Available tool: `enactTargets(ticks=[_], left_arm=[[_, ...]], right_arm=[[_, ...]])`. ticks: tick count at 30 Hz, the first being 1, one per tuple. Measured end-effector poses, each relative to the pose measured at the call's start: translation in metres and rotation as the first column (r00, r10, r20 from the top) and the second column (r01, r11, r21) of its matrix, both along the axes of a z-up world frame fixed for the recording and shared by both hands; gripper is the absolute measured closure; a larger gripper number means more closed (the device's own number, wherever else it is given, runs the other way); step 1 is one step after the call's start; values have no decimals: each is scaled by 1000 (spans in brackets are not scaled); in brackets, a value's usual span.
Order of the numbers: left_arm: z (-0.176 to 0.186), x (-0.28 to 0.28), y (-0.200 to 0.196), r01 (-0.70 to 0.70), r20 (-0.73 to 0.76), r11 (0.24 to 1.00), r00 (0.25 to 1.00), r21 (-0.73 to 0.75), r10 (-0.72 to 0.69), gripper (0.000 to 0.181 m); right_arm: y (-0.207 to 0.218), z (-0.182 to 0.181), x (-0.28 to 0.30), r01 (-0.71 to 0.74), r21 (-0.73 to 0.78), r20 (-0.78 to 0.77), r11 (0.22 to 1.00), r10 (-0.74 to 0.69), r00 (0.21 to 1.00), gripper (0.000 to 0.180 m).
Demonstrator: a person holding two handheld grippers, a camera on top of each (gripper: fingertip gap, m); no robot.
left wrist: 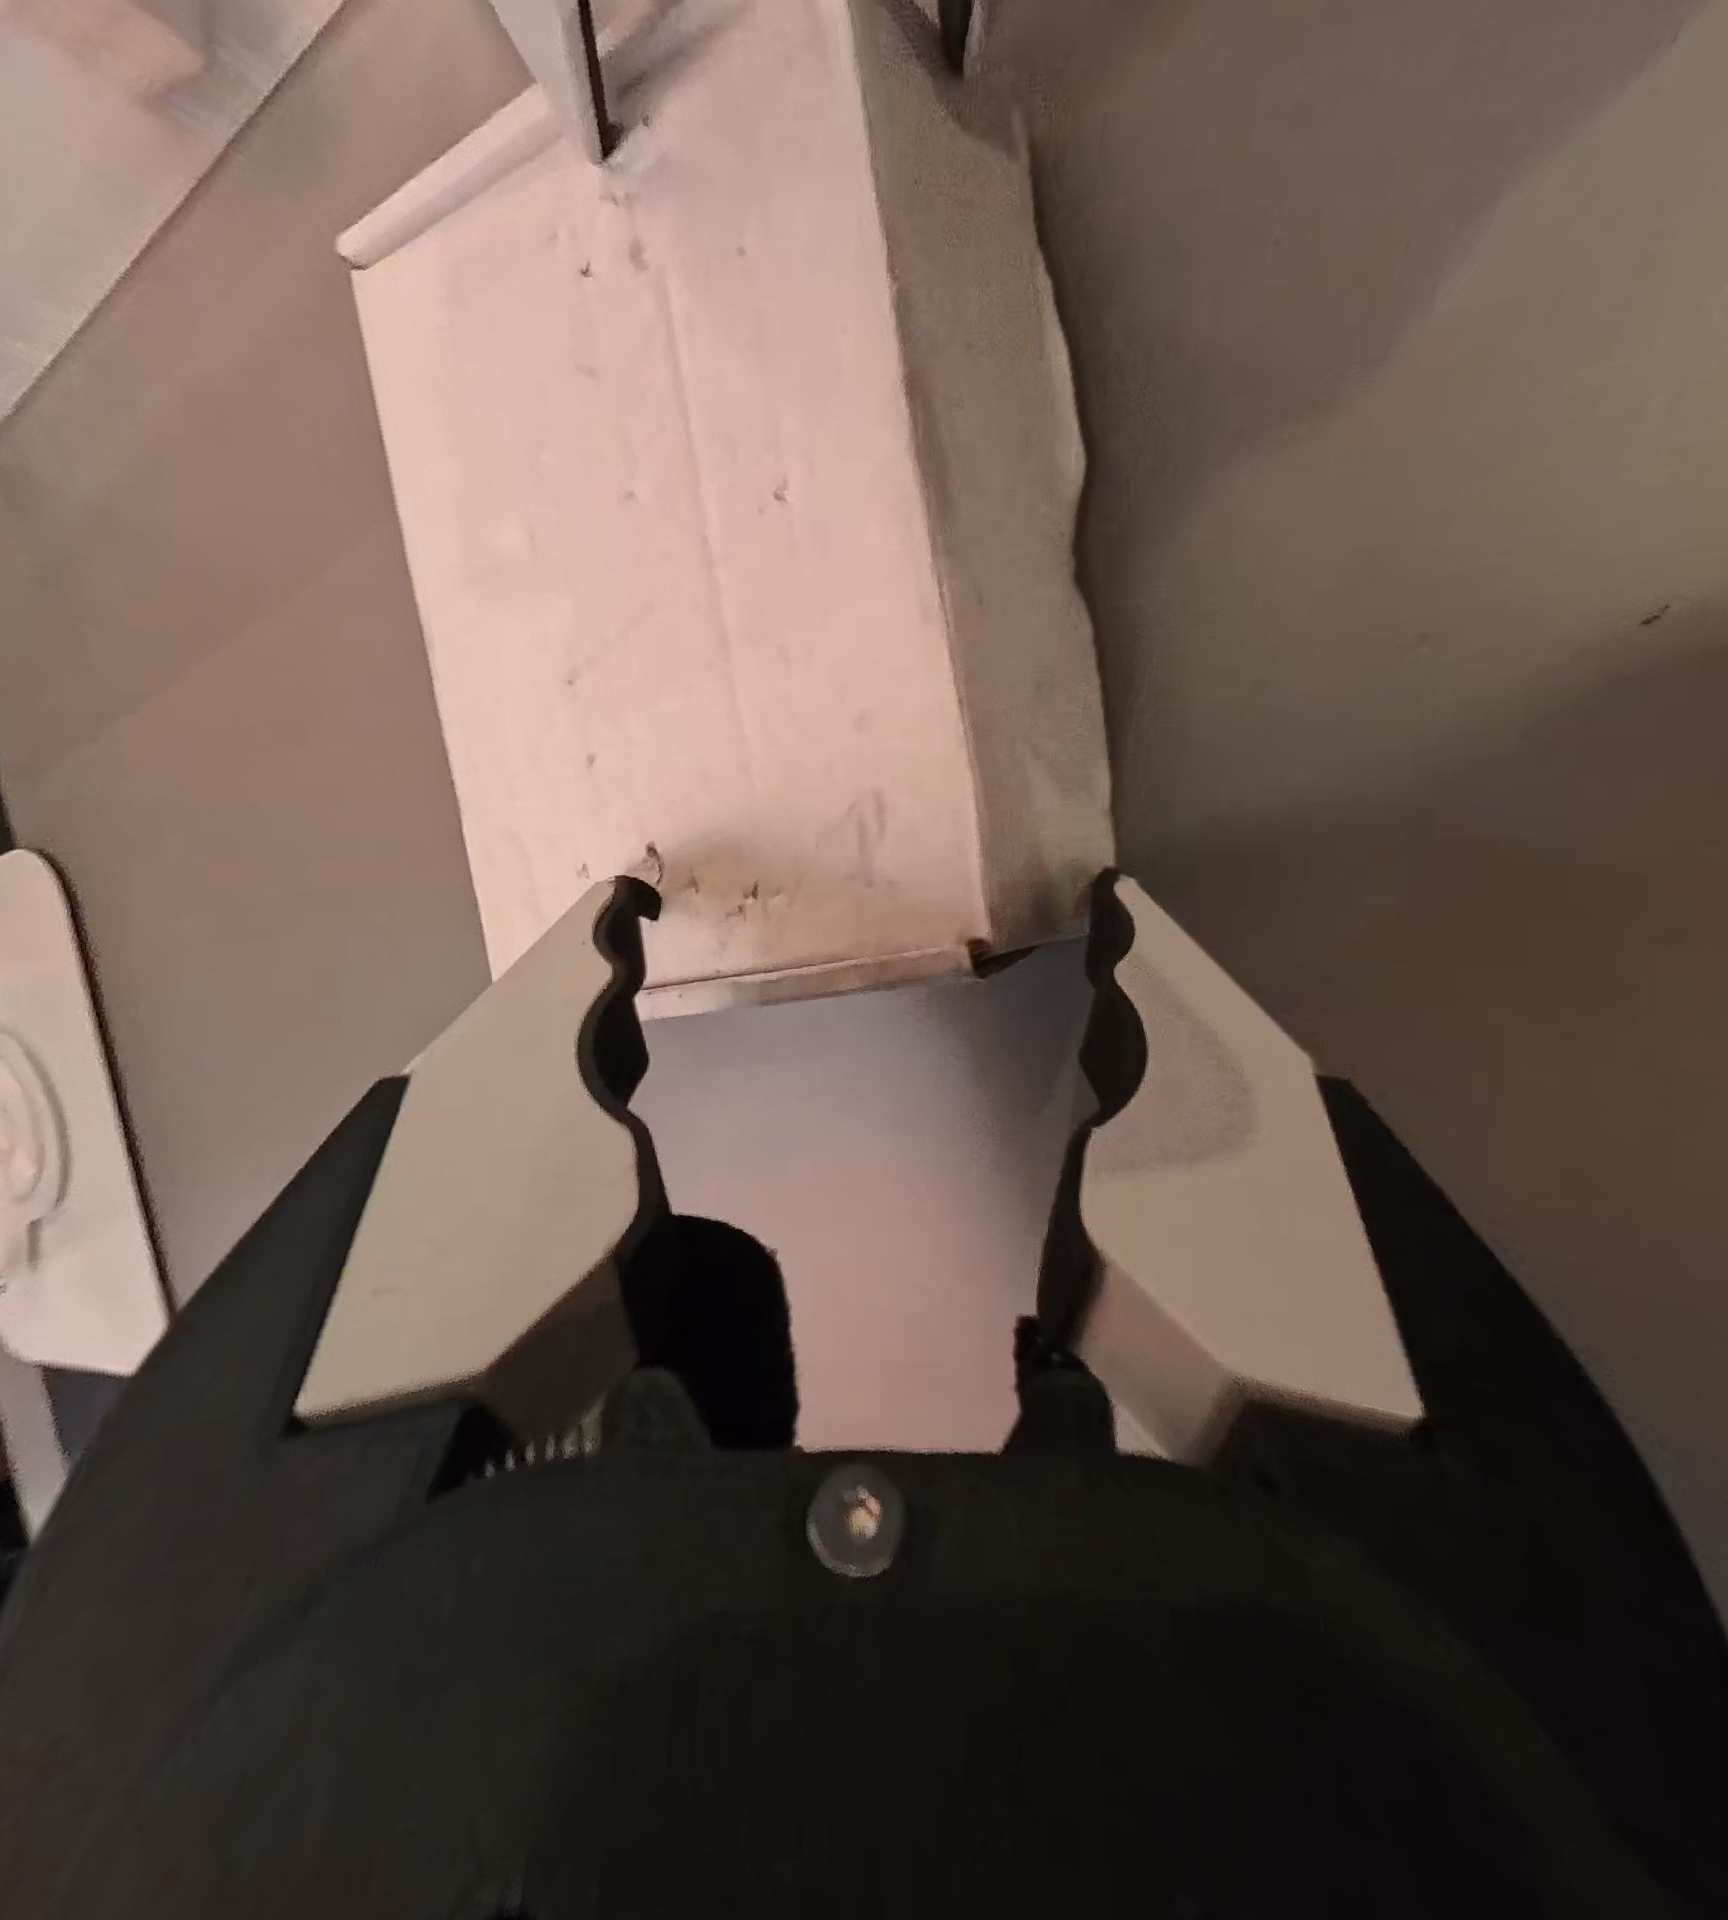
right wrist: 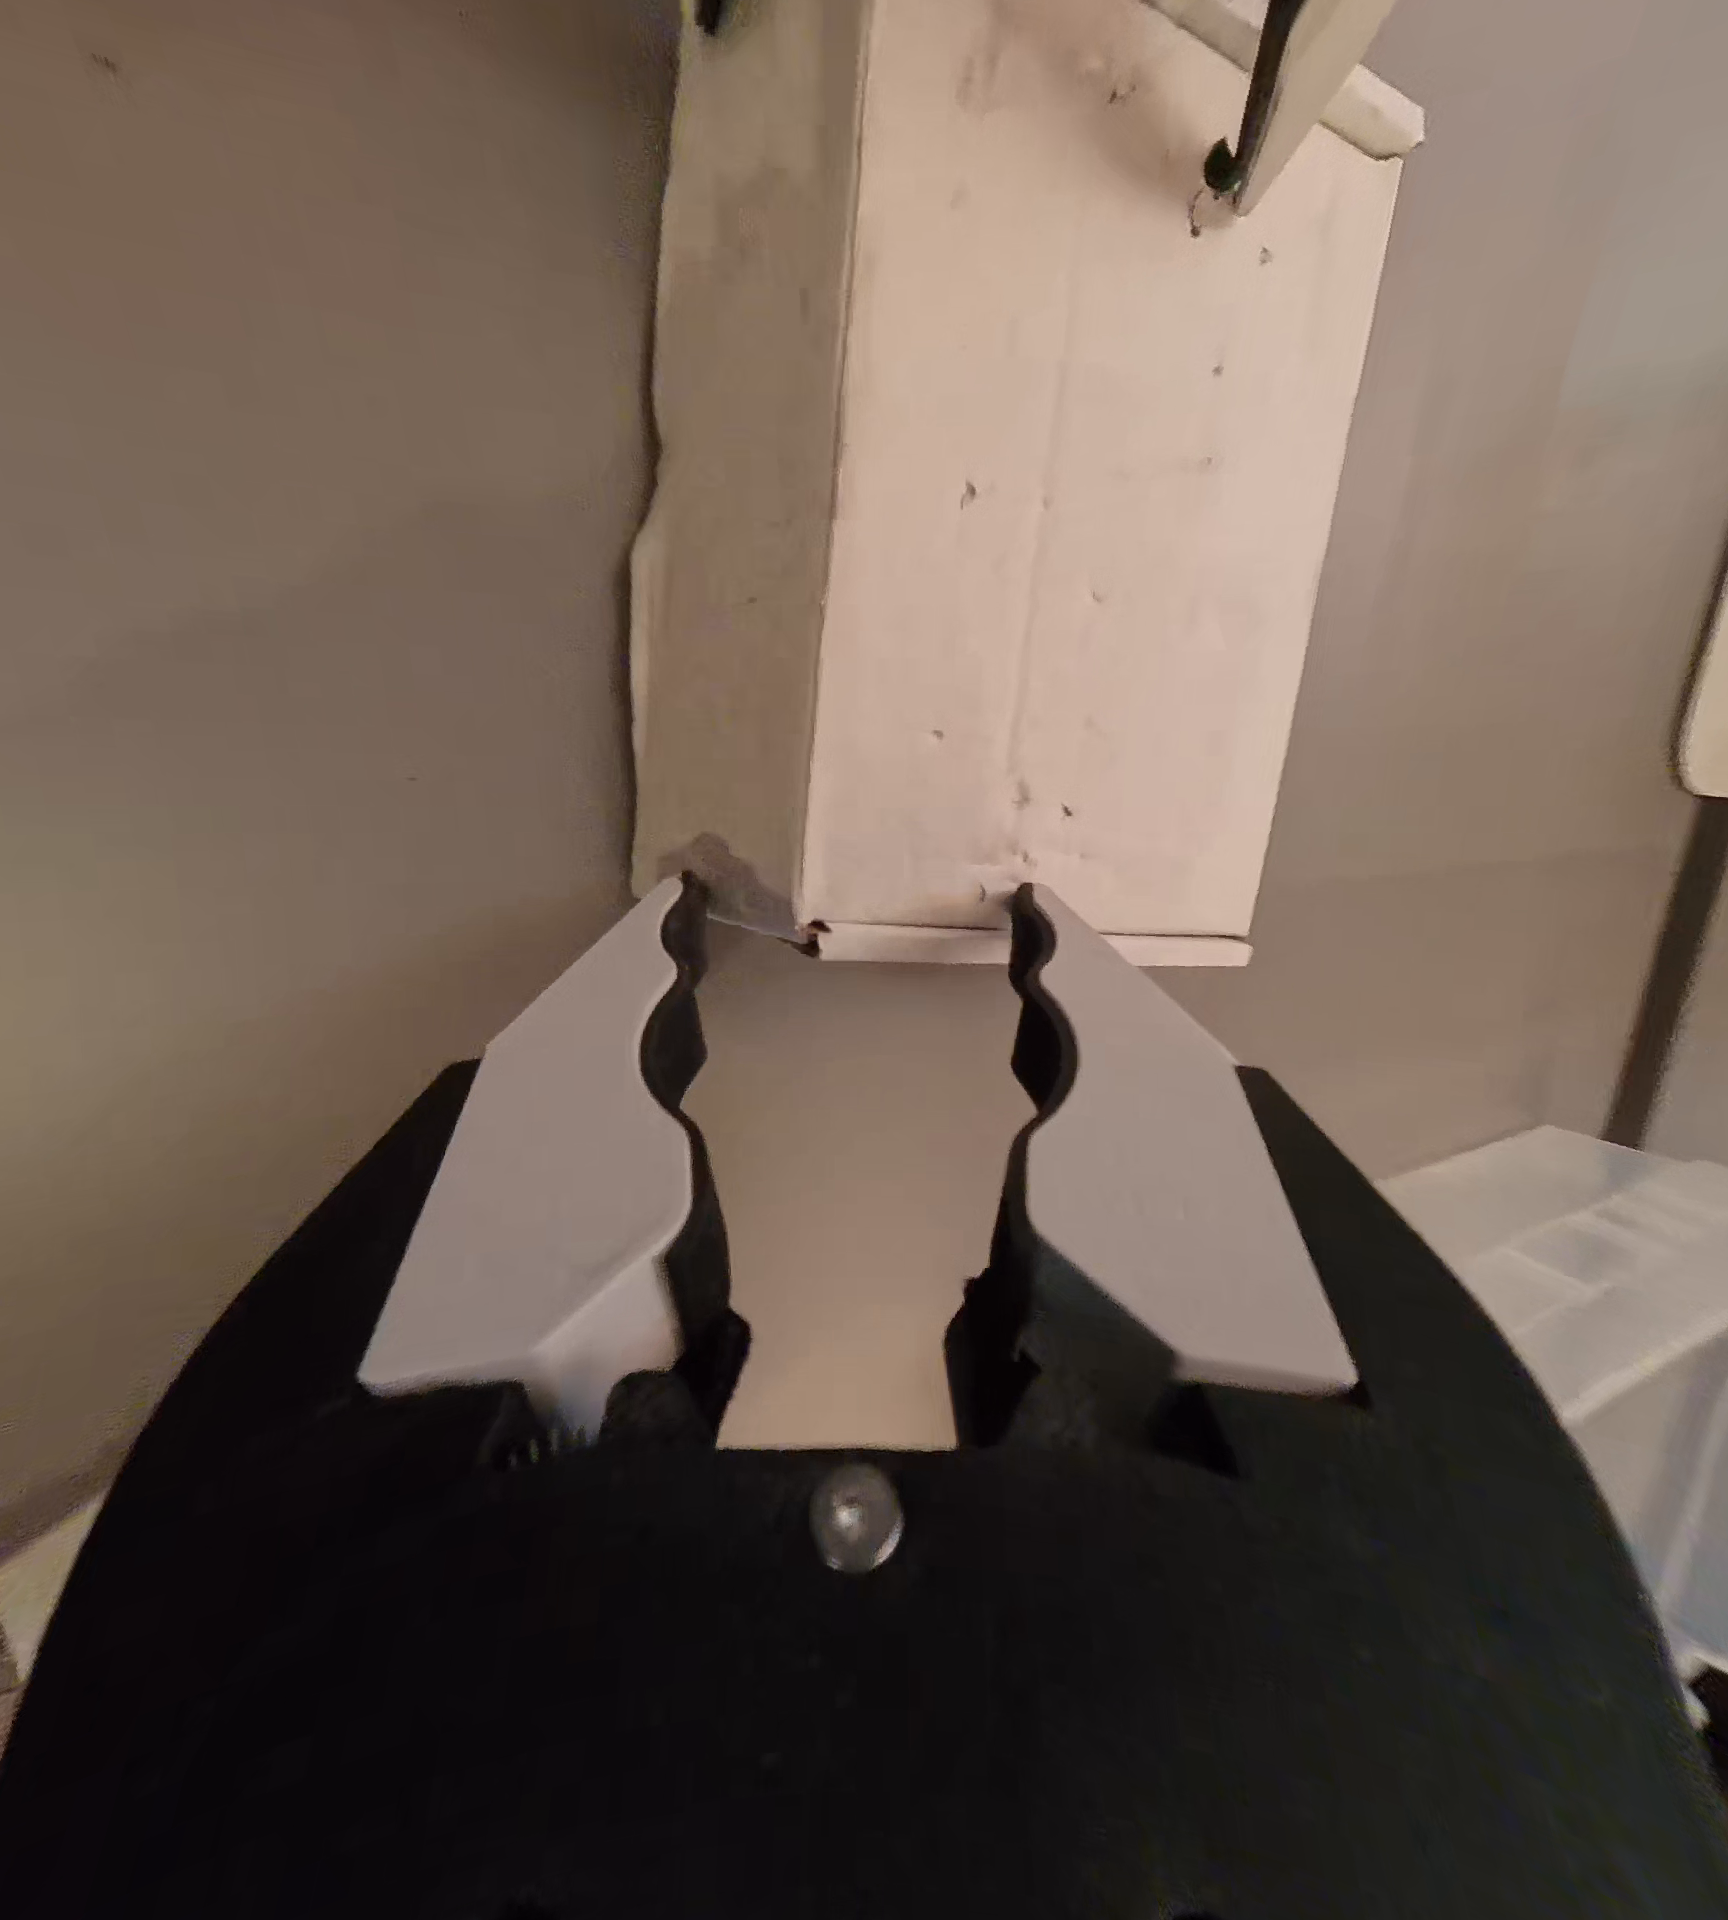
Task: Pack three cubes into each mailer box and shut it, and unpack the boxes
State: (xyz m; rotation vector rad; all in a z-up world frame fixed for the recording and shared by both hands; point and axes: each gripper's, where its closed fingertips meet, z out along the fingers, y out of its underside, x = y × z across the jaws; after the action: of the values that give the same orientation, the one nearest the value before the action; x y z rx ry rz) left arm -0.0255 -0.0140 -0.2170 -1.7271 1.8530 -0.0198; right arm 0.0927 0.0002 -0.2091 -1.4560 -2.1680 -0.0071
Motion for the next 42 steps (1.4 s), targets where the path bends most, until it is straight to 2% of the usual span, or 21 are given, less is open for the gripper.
enactTargets(ticks=[3,10,12,18,25,29,31,35,38,42], left_arm=[[-1,-1,5,-11,-31,998,999,66,14,106],[-1,-1,5,-16,-27,997,999,78,18,105],[-3,0,4,-10,-34,996,999,89,13,101],[-3,0,7,-32,-6,990,999,136,33,105],[-3,1,7,-49,-8,988,999,146,50,103],[-3,2,7,-63,16,985,998,160,61,102],[-3,4,7,-72,42,985,997,156,66,102],[-2,7,7,-80,75,985,995,156,69,102],[-2,8,8,-99,115,983,990,155,82,102],[0,9,8,-121,209,983,974,135,92,102]], right_arm=[[4,-1,-1,4,91,21,996,-6,1000,131],[3,-1,-1,4,93,-5,996,-4,1000,132],[3,-2,-1,-16,121,8,993,16,1000,130],[4,-2,-1,13,186,-6,982,-12,1000,132],[4,0,-3,52,123,-19,991,-50,999,130],[0,18,-29,82,35,-115,996,-78,990,112],[4,22,-46,109,-24,-121,994,-111,986,95],[19,-3,-67,131,-91,33,987,-128,991,66],[25,-22,-77,110,-101,130,989,-96,987,54],[28,-24,-78,91,-78,172,993,-76,982,52]])
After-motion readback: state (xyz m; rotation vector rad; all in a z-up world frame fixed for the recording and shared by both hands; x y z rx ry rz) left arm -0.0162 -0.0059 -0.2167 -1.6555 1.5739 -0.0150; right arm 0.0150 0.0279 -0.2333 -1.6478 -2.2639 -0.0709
